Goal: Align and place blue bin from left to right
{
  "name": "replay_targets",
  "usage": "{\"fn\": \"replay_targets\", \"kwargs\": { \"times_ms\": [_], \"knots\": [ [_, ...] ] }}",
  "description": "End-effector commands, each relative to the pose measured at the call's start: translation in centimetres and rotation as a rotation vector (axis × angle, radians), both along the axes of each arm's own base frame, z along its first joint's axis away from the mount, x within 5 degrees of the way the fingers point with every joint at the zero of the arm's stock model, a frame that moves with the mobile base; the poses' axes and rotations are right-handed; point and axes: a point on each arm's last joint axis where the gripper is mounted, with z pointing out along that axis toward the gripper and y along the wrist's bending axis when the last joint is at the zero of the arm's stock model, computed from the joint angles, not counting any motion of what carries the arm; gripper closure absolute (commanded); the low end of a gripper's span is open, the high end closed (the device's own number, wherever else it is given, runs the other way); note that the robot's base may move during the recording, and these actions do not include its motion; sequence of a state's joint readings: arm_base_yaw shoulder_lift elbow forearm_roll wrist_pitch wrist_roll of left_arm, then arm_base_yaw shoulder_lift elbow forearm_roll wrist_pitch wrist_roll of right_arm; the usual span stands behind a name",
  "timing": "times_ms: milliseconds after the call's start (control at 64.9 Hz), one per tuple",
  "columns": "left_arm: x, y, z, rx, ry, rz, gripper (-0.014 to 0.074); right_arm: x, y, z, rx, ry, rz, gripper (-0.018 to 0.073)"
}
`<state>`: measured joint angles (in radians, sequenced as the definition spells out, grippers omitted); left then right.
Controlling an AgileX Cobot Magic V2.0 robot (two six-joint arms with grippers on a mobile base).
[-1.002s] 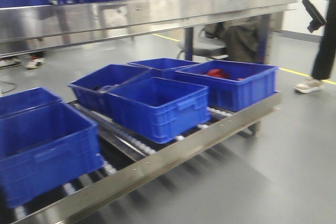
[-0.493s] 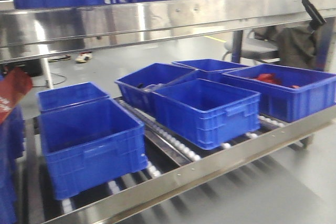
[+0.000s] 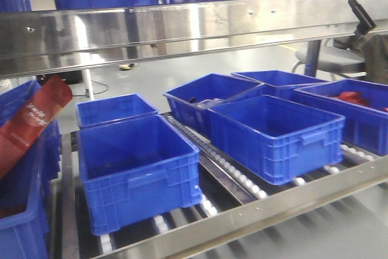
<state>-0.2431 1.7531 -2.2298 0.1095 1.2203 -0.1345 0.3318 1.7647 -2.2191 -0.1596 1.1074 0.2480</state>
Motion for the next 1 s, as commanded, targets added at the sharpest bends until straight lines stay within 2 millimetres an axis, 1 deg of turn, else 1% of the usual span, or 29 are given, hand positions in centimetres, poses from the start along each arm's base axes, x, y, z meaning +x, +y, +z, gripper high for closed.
{"fn": "replay_targets", "kwargs": {
  "times_ms": [0, 987],
  "knots": [
    [-0.62, -0.05, 2.07, -0.021, -0.135, -0.027, 0.0613, -0.88, -0.2, 2.48, 0.004, -0.159, 0.032, 0.0637],
    [-0.62, -0.05, 2.07, -0.021, -0.135, -0.027, 0.0613, -0.88, -0.2, 2.48, 0.004, -0.159, 0.032, 0.0637]
  ]
}}
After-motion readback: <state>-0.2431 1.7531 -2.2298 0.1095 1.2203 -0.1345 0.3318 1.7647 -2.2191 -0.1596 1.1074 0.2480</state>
